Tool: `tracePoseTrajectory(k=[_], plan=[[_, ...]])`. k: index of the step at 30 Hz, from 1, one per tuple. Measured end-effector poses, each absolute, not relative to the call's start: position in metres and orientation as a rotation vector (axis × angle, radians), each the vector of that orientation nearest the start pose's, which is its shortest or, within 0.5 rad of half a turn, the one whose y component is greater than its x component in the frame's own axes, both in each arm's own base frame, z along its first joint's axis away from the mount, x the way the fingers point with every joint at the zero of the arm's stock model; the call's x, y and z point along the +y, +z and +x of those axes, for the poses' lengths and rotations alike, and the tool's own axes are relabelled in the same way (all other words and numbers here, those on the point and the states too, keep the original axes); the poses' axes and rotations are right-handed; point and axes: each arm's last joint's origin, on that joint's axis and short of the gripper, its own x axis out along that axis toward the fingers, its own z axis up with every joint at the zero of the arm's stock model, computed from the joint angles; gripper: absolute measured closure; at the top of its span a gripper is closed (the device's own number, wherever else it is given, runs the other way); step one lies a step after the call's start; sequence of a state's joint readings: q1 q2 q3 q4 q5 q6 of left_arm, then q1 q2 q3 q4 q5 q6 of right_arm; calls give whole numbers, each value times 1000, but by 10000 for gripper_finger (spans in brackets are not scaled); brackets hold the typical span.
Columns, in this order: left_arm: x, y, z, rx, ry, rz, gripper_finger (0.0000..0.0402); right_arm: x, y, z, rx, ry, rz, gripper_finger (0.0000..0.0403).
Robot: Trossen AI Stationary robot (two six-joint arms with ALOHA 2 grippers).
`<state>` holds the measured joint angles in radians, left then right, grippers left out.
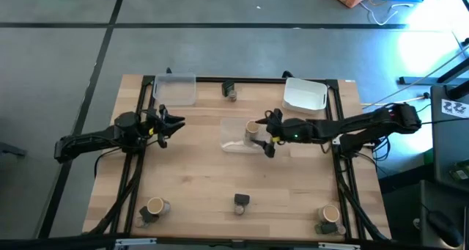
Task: Sort spices by type
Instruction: Put the gold seasoning bottle into the bottom transparent bin
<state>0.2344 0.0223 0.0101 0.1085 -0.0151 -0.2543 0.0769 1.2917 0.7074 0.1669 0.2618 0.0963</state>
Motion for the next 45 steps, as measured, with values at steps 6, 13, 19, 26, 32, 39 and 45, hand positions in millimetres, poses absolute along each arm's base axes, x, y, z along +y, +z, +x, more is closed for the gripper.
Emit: tracePoseTrajectory(k=[6, 13, 19, 26, 32, 39, 45], plan=[[22, 186, 94, -201, 204, -191, 159, 31, 236, 268, 393, -171, 3, 29], [15, 219, 89, -259, 111, -111, 115, 47, 237, 266, 383, -118, -6, 29], [7, 248, 94, -246, 26, -29, 114, 61, 237, 263, 381, -66, -12, 29], [-4, 271, 121, -139, -51, 45, 114, 68, 238, 262, 374, -45, 11, 29], [-23, 289, 153, -25, -129, 84, 114, 68, 234, 264, 391, -47, 20, 29], [-58, 308, 180, 161, -171, 128, 114, 69, 229, 267, 406, -43, 36, 29], [-96, 323, 190, 287, -179, 143, 114, 70, 225, 269, 418, -47, 44, 29]])
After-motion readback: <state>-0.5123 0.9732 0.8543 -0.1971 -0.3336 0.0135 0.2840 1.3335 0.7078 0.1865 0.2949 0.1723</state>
